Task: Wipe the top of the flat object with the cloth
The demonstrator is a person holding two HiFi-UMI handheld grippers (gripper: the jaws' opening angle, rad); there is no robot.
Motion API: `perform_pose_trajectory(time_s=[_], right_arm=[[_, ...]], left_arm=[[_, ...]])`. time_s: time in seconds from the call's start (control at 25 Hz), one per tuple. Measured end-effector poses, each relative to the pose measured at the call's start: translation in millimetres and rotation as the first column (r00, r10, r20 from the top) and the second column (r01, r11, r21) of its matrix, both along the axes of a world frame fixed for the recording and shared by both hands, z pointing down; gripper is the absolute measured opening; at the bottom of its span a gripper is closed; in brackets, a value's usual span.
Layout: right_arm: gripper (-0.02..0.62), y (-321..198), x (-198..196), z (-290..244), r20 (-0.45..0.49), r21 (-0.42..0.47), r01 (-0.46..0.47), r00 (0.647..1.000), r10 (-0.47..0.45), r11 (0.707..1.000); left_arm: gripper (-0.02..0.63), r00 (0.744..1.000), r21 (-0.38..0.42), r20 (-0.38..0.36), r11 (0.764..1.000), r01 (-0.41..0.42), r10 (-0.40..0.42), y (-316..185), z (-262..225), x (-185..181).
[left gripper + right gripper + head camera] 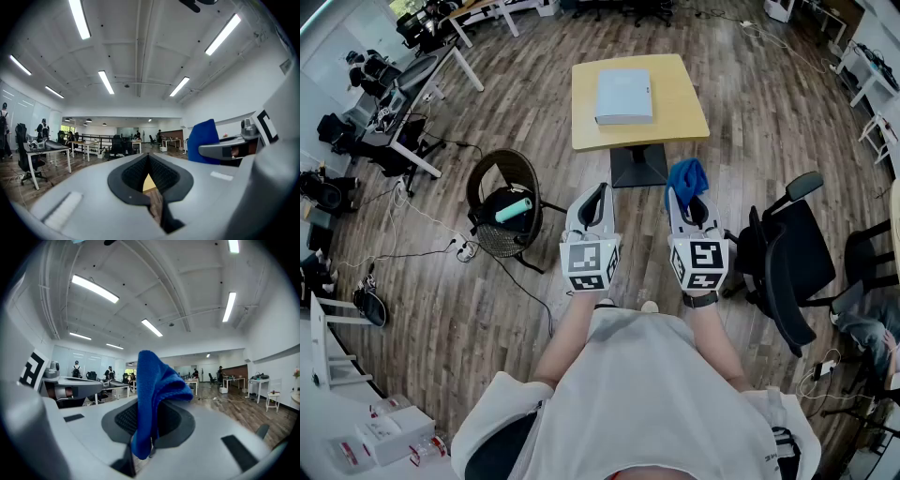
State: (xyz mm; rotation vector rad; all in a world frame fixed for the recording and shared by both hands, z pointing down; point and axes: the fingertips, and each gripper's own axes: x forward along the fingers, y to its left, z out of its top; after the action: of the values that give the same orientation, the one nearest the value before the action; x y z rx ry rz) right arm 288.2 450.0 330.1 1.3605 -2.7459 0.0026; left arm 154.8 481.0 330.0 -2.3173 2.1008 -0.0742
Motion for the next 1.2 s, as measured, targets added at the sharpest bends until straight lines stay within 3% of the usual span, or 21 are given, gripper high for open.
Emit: perform_pose_trajectory(time_s=[0.16,0.36,0.6,0.84,1.2], right_arm=[[0.06,-1,5,7,0.051,-0.036,0.043,0.998,-0.041,0.998],[0.06,-18,10,27,0.043,-0.073,0.067,0.997,-0.064,0.995],[0.06,-54,-7,66,0.025,-0.167,0.077,0.997,-0.074,0.983],[0.06,-154,-45,81,0.015,-0.165,0.063,0.998,-0.061,0.984],[0.06,-329,-165,60,-0.016,-0.155,0.068,0.997,-0.071,0.986]], left_arm=[[0.009,1.0,-0.004,-0.001,1.0,0.005,-0.005,1,9,16],[0.009,1.0,-0.036,0.028,0.999,-0.013,0.014,-13,26,31],[0.009,1.0,-0.051,0.013,0.999,-0.012,0.012,-53,48,18],[0.009,1.0,-0.015,-0.016,1.0,-0.016,0.016,-146,59,-29],[0.009,0.995,0.007,-0.057,0.997,-0.083,0.083,-338,29,-129]])
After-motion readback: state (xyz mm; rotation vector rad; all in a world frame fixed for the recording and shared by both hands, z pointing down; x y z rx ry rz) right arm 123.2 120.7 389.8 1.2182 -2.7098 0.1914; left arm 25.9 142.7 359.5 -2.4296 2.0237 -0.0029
